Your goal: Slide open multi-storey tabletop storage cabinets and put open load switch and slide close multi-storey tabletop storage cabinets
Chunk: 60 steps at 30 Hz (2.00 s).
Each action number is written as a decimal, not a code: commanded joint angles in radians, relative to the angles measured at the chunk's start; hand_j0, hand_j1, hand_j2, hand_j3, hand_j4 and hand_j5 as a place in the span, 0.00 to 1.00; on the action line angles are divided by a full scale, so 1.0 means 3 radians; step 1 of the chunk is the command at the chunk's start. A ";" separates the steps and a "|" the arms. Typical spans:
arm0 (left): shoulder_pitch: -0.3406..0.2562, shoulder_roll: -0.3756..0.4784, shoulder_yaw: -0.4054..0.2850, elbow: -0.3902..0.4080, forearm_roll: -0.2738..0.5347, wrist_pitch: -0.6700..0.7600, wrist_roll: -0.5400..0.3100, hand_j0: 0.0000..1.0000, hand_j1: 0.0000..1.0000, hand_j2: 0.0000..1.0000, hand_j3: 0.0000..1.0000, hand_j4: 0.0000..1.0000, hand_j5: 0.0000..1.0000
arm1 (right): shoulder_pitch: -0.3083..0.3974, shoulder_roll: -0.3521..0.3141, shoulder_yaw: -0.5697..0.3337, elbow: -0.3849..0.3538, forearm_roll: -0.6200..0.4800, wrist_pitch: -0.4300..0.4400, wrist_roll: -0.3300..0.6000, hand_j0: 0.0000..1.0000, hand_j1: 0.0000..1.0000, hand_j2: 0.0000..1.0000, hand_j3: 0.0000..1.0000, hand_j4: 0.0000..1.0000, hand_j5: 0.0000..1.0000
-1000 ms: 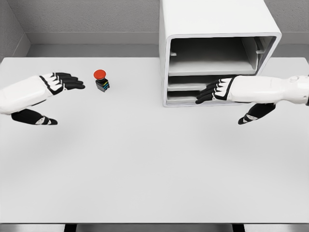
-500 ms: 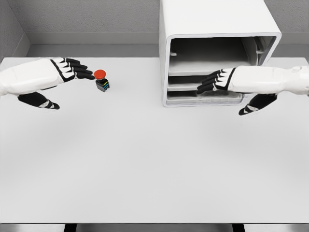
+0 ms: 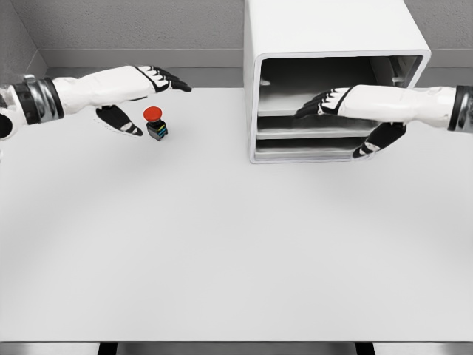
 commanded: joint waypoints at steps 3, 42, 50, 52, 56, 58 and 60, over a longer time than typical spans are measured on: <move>-0.0036 -0.0183 -0.0049 0.0411 -0.0146 0.0008 0.0001 1.00 1.00 1.00 1.00 1.00 1.00 | -0.0005 0.0135 0.0002 0.0260 -0.0013 0.0116 -0.0001 1.00 1.00 1.00 1.00 1.00 1.00; -0.0511 -0.0746 -0.0069 0.1633 -0.1245 0.0008 0.0099 0.99 0.99 0.99 0.99 0.99 0.99 | -0.0107 0.0339 0.0033 0.0275 0.0621 0.0157 -0.0001 1.00 1.00 1.00 1.00 1.00 1.00; -0.0516 -0.0777 -0.0069 0.1715 -0.1245 0.0008 0.0104 0.88 0.88 0.88 0.88 0.88 0.88 | -0.0051 0.0283 0.0115 0.0178 0.0616 0.0157 -0.0001 1.00 1.00 1.00 1.00 1.00 1.00; -0.0516 -0.0771 -0.0074 0.1715 -0.1245 0.0008 0.0135 0.82 0.82 0.82 0.82 0.82 0.82 | -0.0026 0.0227 0.0145 0.0132 0.0611 0.0127 -0.0001 1.00 1.00 1.00 1.00 1.00 1.00; -0.0516 -0.0766 -0.0079 0.1731 -0.1245 0.0008 0.0212 0.73 0.73 0.73 0.73 0.73 0.73 | 0.0056 0.0140 0.0150 0.0065 0.0611 0.0091 -0.0001 1.00 1.00 1.00 1.00 1.00 1.00; -0.0516 -0.0756 -0.0079 0.1807 -0.1245 0.0040 0.0217 0.73 0.73 0.73 0.73 0.73 0.73 | 0.0102 0.0099 0.0166 0.0035 0.0611 0.0091 -0.0001 1.00 1.00 1.00 1.00 1.00 1.00; -0.0516 -0.0761 -0.0089 0.1833 -0.1245 0.0040 0.0217 0.73 0.73 0.73 0.73 0.73 0.73 | 0.0138 0.0084 0.0171 0.0004 0.0611 0.0070 -0.0001 1.00 1.00 1.00 1.00 1.00 1.00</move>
